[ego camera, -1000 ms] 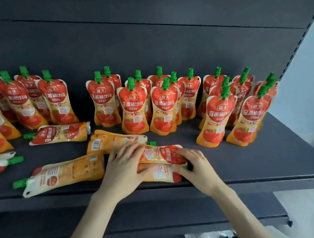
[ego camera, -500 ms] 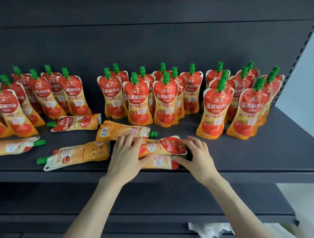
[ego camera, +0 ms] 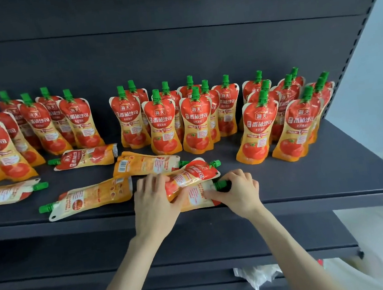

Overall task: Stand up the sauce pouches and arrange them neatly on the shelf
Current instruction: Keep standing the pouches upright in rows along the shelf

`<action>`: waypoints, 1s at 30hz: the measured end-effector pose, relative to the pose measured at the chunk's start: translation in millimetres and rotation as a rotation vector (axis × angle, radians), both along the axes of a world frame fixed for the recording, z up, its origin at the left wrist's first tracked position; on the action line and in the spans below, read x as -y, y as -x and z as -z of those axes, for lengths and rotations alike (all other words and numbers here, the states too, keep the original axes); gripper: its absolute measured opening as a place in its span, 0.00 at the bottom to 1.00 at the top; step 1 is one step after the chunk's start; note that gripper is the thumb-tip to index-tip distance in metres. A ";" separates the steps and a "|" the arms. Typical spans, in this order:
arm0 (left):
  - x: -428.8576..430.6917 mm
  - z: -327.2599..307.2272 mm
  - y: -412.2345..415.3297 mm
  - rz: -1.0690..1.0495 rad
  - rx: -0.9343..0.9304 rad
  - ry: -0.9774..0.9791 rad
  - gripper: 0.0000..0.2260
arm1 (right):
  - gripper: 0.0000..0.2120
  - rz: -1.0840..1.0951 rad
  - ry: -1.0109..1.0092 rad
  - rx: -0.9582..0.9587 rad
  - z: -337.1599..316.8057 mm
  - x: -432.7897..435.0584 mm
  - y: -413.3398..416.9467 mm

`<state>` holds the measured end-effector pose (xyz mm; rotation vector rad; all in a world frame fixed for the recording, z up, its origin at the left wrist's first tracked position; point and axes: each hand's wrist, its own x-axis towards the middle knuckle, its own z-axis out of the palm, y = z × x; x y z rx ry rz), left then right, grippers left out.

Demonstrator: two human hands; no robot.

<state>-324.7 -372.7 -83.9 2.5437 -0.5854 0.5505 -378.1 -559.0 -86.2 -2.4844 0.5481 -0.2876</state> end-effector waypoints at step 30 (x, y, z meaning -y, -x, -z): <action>68.6 -30.6 -15.4 0.348 -0.561 0.844 0.20 | 0.13 -0.008 -0.101 0.693 -90.4 46.8 10.0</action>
